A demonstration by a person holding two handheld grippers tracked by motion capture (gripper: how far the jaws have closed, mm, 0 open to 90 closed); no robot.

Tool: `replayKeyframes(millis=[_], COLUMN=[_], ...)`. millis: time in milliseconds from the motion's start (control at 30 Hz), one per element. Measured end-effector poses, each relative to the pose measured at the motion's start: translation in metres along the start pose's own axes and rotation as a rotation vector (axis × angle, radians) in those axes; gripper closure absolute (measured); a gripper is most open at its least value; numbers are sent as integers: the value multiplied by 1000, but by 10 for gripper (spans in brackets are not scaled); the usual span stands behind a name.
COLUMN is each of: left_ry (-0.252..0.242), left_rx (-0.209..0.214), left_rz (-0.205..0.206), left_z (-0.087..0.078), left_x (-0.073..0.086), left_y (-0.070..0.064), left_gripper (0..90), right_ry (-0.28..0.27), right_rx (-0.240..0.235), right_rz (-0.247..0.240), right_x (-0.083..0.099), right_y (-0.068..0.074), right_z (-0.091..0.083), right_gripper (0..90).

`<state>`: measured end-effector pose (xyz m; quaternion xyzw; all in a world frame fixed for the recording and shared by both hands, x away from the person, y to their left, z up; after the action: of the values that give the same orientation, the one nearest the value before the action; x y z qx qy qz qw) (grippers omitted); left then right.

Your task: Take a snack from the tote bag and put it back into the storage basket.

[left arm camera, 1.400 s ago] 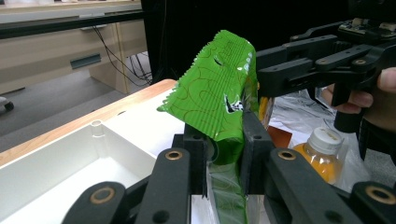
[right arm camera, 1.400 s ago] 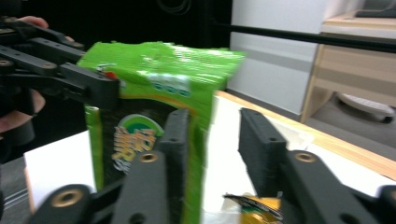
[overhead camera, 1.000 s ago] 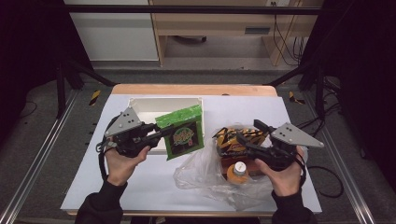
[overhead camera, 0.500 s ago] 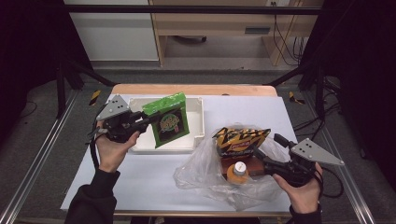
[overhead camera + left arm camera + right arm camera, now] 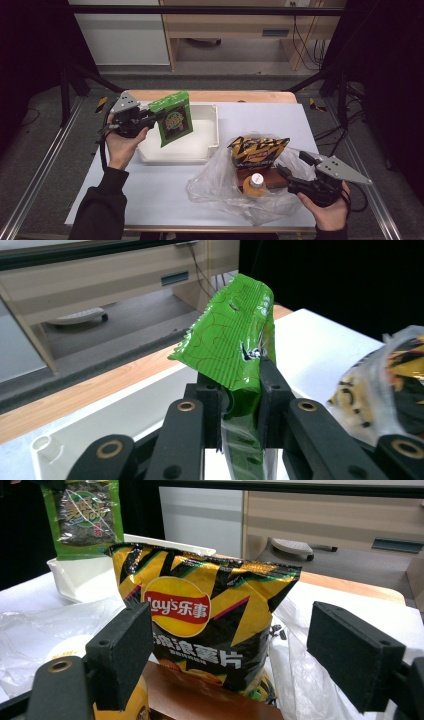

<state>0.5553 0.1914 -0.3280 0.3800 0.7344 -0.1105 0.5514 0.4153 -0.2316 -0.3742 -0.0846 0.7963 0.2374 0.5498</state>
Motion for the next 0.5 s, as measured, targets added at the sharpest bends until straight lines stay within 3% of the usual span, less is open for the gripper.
replayKeyframes(millis=[500], left_ry=[86], left_rx=[-52], left_rz=[-37], left_z=[31], left_x=[35], left_y=[39], left_gripper=[760], right_ry=[32], right_rx=[5], right_rz=[3], right_x=[12], right_y=[-2], right_z=[9], right_gripper=[173])
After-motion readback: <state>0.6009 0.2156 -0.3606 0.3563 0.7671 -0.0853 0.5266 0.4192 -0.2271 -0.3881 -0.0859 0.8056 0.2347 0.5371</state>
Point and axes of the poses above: each handheld gripper's, and its own axes: z roughly forward along the jaws, x roughly out of its underside, y roughly to its left, the point moved 5 cm from there along z, roughly forward along the jaws, and after that the axes turned 15 degrees about z, right-handed, at the moved point
